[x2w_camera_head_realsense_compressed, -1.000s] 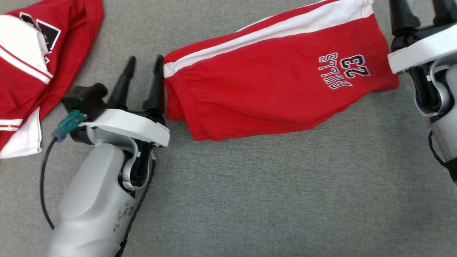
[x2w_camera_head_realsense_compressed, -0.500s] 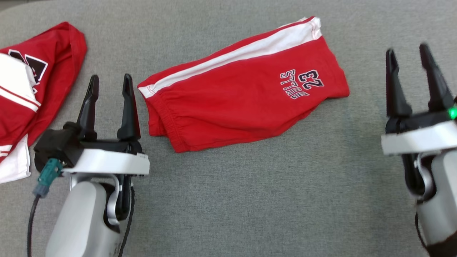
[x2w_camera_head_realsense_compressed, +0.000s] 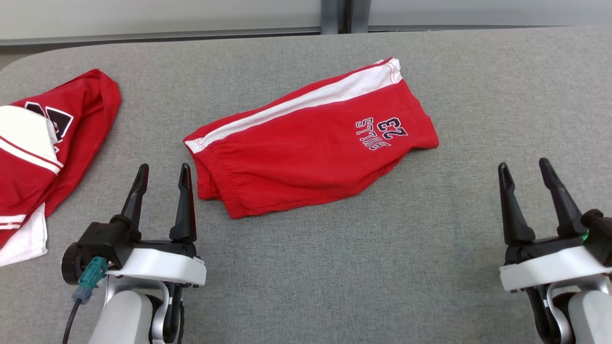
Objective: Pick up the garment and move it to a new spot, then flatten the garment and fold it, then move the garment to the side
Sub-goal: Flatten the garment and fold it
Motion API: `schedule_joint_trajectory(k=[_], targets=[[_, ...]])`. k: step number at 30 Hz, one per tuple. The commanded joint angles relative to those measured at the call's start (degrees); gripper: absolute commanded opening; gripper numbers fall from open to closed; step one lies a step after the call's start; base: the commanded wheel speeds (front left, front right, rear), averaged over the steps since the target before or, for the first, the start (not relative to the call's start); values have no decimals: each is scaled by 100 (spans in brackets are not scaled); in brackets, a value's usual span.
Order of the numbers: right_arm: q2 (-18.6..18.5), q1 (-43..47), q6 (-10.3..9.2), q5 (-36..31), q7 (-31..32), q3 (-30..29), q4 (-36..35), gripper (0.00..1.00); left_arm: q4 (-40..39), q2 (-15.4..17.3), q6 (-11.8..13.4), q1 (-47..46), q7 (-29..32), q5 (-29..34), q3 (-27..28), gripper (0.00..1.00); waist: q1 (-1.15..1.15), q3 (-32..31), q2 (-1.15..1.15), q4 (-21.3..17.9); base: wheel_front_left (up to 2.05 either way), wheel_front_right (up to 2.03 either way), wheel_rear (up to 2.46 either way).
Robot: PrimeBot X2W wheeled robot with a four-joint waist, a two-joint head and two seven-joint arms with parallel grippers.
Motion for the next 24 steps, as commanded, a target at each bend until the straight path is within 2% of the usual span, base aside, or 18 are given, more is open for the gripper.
schedule_joint_trajectory(k=[1, 12, 24], targets=[[55, 131, 0, -13, 64, -22, -109, 100, 33, 4, -20, 35, 1, 77, 18, 100, 0, -43, 0, -7, 0, 0, 0], [197, 429, 0, -124, 308, -9, -417, 100, 216, -34, -62, 61, 1, 220, 32, 100, 0, -152, 0, -67, 0, 0, 0], [152, 369, 0, -67, 316, 21, -422, 100, 312, -87, -96, -14, 1, 255, 68, 100, 0, -119, 0, -49, 0, 0, 0]])
